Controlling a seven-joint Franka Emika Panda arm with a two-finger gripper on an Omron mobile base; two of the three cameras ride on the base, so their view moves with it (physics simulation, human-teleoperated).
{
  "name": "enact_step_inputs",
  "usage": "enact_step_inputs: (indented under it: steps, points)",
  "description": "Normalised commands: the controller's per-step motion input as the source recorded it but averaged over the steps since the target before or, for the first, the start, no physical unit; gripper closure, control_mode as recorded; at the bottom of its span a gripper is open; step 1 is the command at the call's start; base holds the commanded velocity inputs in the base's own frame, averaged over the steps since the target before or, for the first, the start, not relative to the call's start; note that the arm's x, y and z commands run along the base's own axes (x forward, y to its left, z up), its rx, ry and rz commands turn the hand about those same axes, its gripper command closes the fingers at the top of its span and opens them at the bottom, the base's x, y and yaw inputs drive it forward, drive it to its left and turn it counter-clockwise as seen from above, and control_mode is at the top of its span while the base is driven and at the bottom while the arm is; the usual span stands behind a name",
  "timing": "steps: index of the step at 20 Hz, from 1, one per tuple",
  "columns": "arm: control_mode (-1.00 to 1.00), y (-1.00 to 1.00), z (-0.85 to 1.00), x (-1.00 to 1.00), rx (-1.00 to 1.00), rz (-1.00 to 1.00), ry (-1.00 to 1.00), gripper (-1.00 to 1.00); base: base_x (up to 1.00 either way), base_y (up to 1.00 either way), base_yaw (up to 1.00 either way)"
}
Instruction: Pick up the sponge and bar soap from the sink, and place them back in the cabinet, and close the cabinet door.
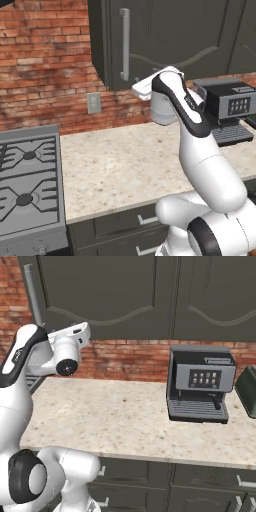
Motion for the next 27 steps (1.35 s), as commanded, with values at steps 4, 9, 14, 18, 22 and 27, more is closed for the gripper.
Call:
enact_step_inputs:
  steps: [4,9,14,18,22,27]
  points:
    - [-1.00,0.00,0.00,0.26,0.00,-0.02,0.00,-1.00,0.00,0.00,0.00]
    - [-1.00,0.00,0.00,0.27,0.00,-0.02,0.00,-1.00,0.00,0.00,0.00]
    - [-1.00,0.01,0.00,0.23,0.00,-0.02,0.00,-1.00,0.00,0.00,0.00]
    - [-1.00,0.01,0.00,0.20,0.00,-0.01,0.00,-1.00,0.00,0.00,0.00]
    - [-1.00,0.01,0.00,0.19,0.00,-0.01,0.00,-1.00,0.00,0.00,0.00]
    - [-1.00,0.01,0.00,0.17,0.00,0.00,0.00,-1.00,0.00,0.00,0.00]
